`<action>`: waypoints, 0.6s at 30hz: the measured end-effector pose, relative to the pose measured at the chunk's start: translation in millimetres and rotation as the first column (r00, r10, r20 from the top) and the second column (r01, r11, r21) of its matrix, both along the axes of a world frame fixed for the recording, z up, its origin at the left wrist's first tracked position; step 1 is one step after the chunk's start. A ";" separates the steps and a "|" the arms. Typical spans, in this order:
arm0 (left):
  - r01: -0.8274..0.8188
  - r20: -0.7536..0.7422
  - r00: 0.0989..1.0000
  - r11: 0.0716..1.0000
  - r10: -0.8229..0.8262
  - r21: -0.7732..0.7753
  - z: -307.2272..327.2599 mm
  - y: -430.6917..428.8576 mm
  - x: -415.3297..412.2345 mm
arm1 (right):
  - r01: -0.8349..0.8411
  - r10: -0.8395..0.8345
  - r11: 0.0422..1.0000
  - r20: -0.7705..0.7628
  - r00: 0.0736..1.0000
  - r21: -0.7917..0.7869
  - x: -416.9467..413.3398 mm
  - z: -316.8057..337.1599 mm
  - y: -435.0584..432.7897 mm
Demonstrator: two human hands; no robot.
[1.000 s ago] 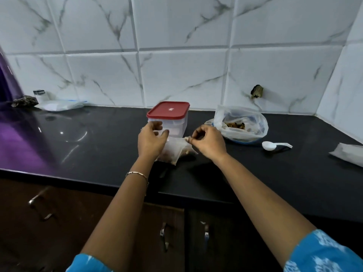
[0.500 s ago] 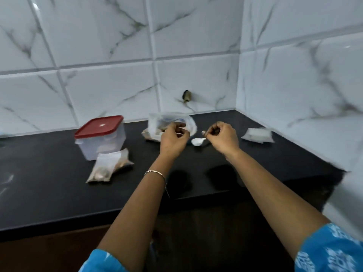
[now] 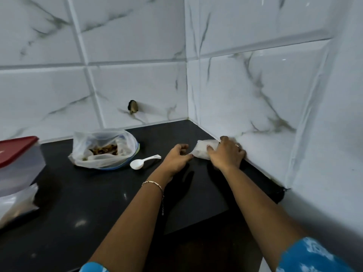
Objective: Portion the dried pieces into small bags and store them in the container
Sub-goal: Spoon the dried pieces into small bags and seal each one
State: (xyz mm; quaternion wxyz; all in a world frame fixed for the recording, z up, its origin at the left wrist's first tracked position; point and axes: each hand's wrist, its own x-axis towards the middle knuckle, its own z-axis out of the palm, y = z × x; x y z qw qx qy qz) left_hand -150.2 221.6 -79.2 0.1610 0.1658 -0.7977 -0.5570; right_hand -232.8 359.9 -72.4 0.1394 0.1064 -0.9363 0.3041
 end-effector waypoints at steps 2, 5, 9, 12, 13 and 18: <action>0.022 0.027 0.999 0.998 -0.021 -0.061 0.6 -1.4 -11.1 | -0.010 0.009 1.000 0.032 0.999 0.022 -4.4 -2.8 -3.9; 0.020 0.062 0.998 0.986 -0.010 -0.164 0.2 -3.6 -24.7 | -0.027 0.027 1.000 0.024 0.999 -0.007 -9.9 -3.1 -2.0; -0.031 0.047 0.998 0.970 0.044 -0.242 -1.0 -4.2 -30.1 | -0.054 0.055 0.998 -0.047 0.997 0.009 -9.8 -2.4 -0.7; -0.033 0.033 0.999 0.975 0.041 -0.221 -0.8 -4.5 -29.4 | -0.060 0.057 0.998 -0.093 0.994 -0.034 -10.2 -2.3 -0.7; -0.025 0.023 0.999 0.979 0.031 -0.201 -0.6 -4.4 -29.2 | -0.065 0.058 0.996 -0.113 0.992 -0.062 -10.4 -2.5 -0.6; -0.082 -0.132 0.988 0.996 0.076 -0.035 1.5 2.7 -18.2 | -0.194 0.122 0.920 -0.222 0.967 -0.340 -6.1 1.6 1.8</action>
